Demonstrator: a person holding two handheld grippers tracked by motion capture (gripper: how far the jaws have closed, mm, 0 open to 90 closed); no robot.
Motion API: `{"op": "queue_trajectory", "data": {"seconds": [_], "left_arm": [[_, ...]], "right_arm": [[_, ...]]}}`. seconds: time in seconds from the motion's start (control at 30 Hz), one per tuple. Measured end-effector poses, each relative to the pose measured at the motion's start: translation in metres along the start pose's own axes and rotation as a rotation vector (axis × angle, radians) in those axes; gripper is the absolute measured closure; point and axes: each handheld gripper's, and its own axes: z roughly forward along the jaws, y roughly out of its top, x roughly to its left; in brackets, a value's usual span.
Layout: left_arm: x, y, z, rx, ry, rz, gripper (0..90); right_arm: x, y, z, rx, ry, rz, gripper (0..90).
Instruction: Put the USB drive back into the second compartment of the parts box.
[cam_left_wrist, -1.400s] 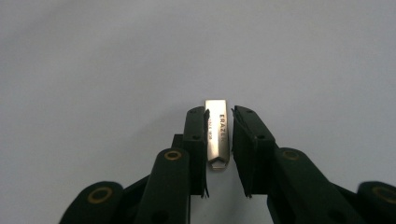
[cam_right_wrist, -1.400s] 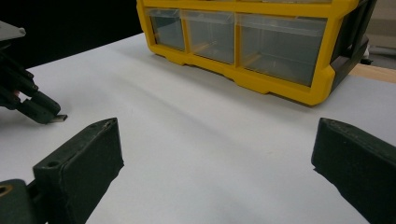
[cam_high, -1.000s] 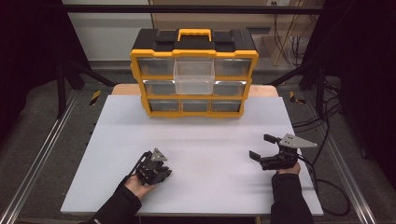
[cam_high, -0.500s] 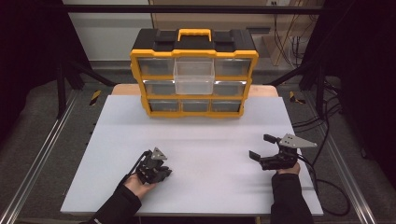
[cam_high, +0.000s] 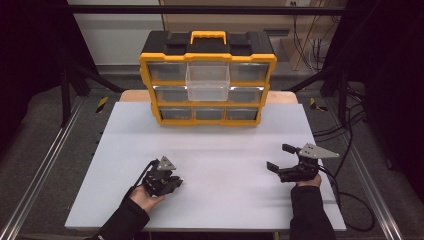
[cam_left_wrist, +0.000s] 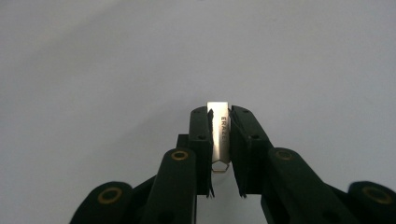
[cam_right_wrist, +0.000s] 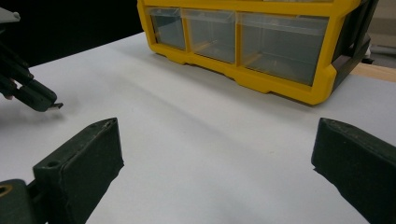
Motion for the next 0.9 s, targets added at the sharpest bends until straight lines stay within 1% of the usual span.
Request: {"op": "queue_trajectory", "data": {"seconds": [0.3,0.63,0.9], "left_arm": [[0.005,0.002,-0.012,-0.037,-0.006,-0.009,78.9],[0.013,0.005,-0.028,-0.078,-0.009,-0.034,78.9],[0.021,0.008,-0.043,-0.12,-0.006,-0.055,78.9]], "right_arm": [[0.0,0.0,0.0,0.002,0.001,0.0,2.2],[-0.001,0.0,0.001,0.007,-0.001,-0.002,2.1],[-0.001,0.0,0.001,0.008,-0.001,-0.003,2.1]]}}
